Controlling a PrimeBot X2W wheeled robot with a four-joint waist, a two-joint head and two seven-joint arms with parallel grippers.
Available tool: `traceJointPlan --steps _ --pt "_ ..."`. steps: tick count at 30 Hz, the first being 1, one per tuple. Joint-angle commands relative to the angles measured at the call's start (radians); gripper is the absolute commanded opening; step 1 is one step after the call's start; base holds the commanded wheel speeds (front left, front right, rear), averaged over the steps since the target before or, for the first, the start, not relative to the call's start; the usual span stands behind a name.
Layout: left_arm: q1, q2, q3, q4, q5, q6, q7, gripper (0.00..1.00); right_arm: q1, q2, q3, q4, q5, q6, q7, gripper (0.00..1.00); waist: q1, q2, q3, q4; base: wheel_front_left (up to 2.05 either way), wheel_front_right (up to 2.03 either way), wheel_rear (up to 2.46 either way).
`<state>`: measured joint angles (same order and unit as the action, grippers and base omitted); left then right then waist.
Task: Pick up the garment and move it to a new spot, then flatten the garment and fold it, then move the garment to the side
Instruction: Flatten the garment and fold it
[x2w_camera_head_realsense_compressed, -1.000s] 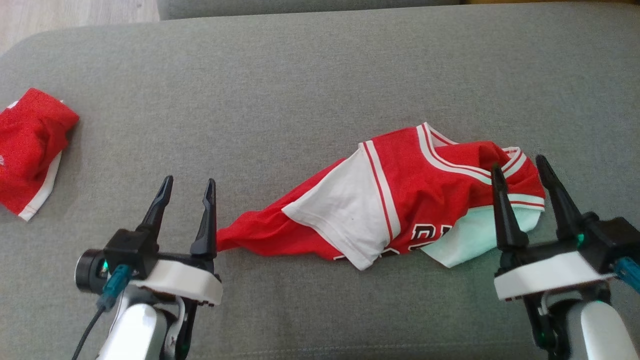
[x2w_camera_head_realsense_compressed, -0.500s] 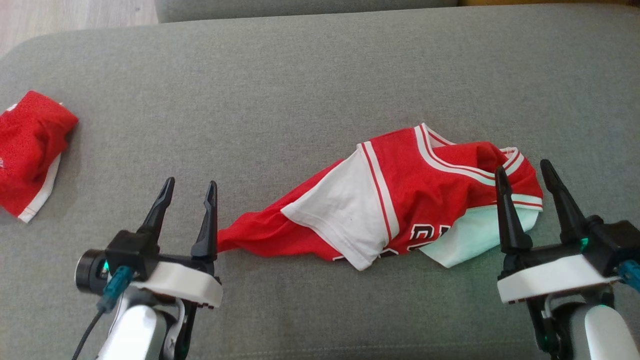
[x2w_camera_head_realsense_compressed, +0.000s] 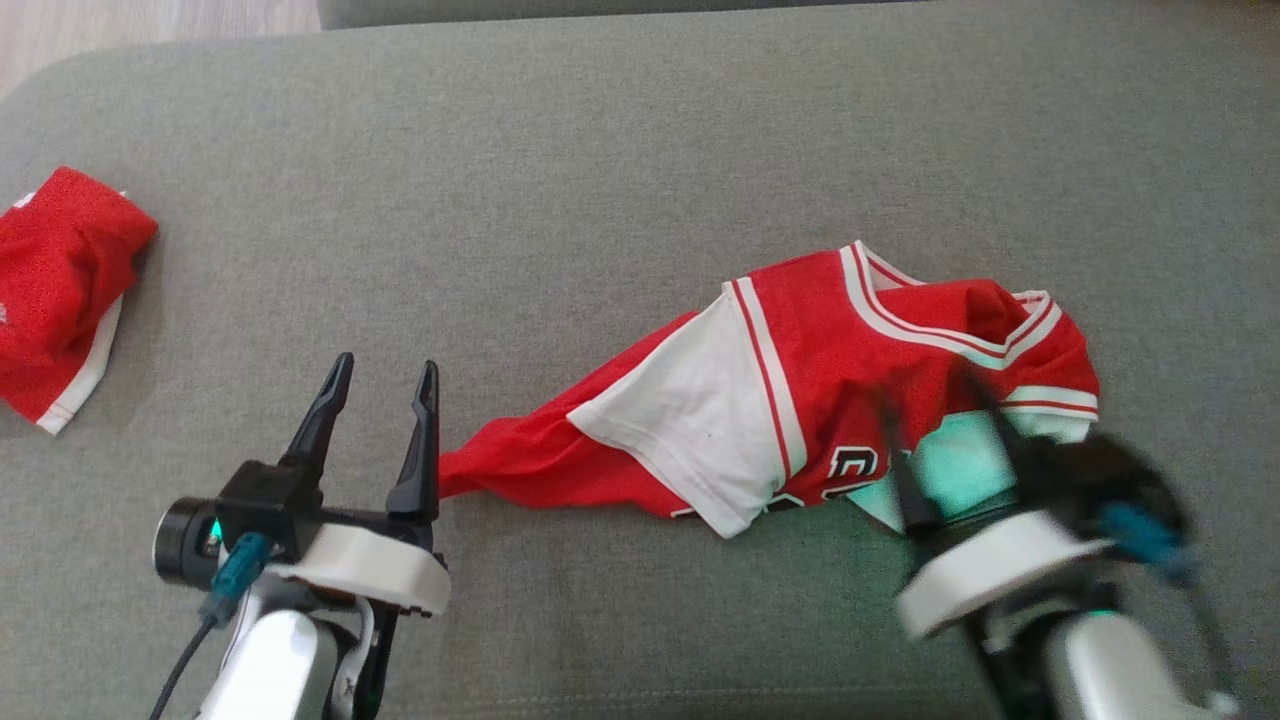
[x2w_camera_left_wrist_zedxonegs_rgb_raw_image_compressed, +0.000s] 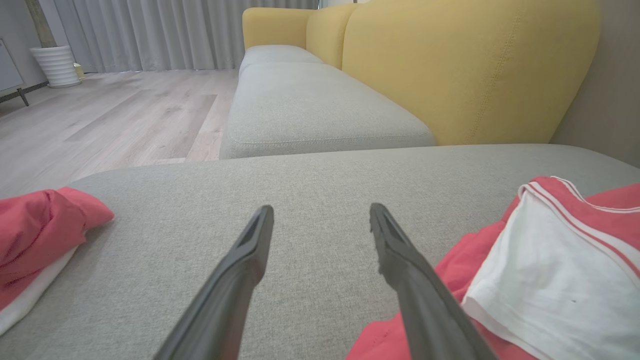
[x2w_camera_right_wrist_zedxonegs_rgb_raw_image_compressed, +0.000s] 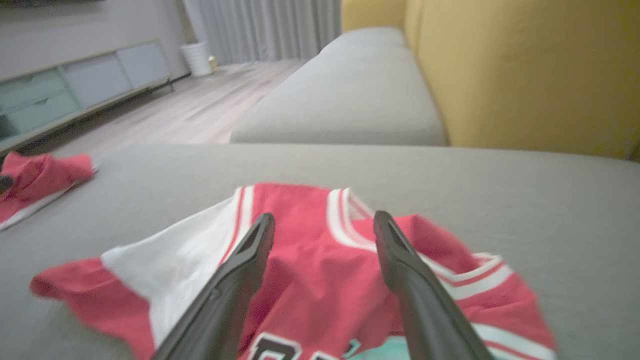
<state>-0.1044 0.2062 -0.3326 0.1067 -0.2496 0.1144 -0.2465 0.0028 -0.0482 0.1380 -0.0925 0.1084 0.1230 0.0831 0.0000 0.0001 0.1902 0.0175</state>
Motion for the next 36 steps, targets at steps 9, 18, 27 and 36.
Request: traceJointPlan --steps 9,18,27,36 --pt "-0.053 0.006 0.022 -0.020 -0.011 0.001 -0.006 1.00 -0.106 -0.021 0.224 0.103 -0.044 0.008 0.124 1.00 0.0000 -0.0001 0.030 0.026 0.00 0.00 0.00" --pt "-0.070 -0.003 0.022 -0.009 -0.013 -0.003 -0.012 1.00 -0.151 -0.014 0.198 0.154 -0.033 0.008 0.120 0.00 0.0000 -0.0001 0.056 0.041 0.00 0.00 0.00" --pt "-0.069 -0.003 0.029 -0.007 -0.011 0.000 -0.014 1.00 -0.140 -0.003 0.085 0.072 0.039 0.008 0.048 0.00 0.0000 -0.0001 0.052 0.025 0.00 0.00 0.00" --pt "-0.072 -0.001 0.025 -0.008 -0.008 -0.003 -0.015 1.00 -0.152 -0.002 -0.130 0.093 0.174 0.008 0.010 0.00 0.0000 -0.0001 0.052 0.013 0.00 0.00 0.00"
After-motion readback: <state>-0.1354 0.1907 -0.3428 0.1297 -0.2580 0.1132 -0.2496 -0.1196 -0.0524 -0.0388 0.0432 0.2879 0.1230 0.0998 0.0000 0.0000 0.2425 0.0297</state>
